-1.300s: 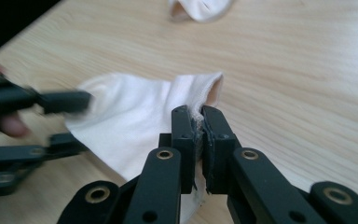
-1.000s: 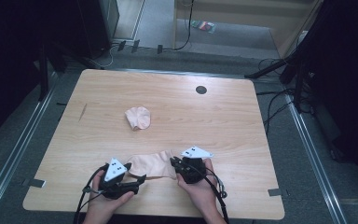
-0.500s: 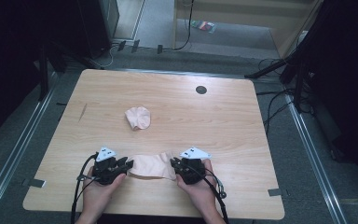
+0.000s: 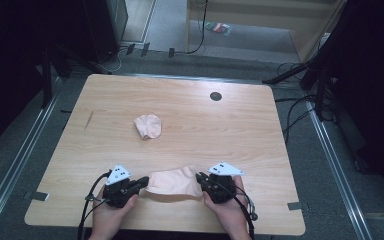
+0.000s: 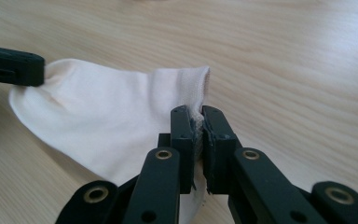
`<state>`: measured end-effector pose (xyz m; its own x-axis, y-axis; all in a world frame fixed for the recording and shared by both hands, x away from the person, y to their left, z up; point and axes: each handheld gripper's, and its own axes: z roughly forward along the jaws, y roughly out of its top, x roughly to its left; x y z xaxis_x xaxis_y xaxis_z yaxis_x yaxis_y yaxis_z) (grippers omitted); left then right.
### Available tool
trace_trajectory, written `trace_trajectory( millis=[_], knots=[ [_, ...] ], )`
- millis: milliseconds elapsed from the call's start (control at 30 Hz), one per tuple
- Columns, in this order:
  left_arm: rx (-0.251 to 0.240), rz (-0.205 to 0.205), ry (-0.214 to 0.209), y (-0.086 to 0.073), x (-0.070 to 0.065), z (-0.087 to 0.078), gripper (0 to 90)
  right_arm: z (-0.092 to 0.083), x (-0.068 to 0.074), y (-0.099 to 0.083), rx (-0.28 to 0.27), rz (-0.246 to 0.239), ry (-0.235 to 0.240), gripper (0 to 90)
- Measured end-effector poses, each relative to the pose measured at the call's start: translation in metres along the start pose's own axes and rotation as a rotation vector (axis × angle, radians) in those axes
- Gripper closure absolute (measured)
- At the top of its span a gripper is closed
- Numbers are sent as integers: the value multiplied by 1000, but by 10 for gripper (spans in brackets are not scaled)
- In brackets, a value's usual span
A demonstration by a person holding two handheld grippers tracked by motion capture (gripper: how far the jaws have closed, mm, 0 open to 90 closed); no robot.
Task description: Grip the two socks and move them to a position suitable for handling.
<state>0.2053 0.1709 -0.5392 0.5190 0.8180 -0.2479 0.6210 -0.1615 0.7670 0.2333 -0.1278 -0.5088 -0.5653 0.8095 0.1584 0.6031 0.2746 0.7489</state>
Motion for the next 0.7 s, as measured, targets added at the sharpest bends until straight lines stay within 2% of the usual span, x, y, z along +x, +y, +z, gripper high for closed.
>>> trace_trajectory(
  millis=[67,200,233,267,300,367,400,533,633,700],
  knots=[
    [19,12,-14,-5,-4,4,900,-3,-7,-8,17,5,-6,855],
    [30,32,-10,-8,-8,9,900,3,-20,-20,42,58,24,840],
    [2,28,-15,-8,-8,7,900,4,-21,-20,35,62,26,777],
    [-27,14,-8,-7,-6,4,871,4,-21,-19,0,55,6,669],
    [-48,-9,-4,-6,-4,2,753,4,-22,-19,-32,43,-6,592],
    [-75,-43,-29,-5,2,-1,532,0,-24,-16,-51,48,-12,507],
    [-95,-53,-36,-3,7,-3,484,-2,-24,-15,-68,48,-21,484],
    [-160,-67,-14,4,23,-12,311,-12,-24,-9,-128,38,-56,385],
    [-194,-77,16,9,39,-19,219,-12,-15,-2,-142,4,-79,308],
    [-217,-91,10,13,53,-22,138,-9,-8,7,-142,4,-78,266]
  ],
)
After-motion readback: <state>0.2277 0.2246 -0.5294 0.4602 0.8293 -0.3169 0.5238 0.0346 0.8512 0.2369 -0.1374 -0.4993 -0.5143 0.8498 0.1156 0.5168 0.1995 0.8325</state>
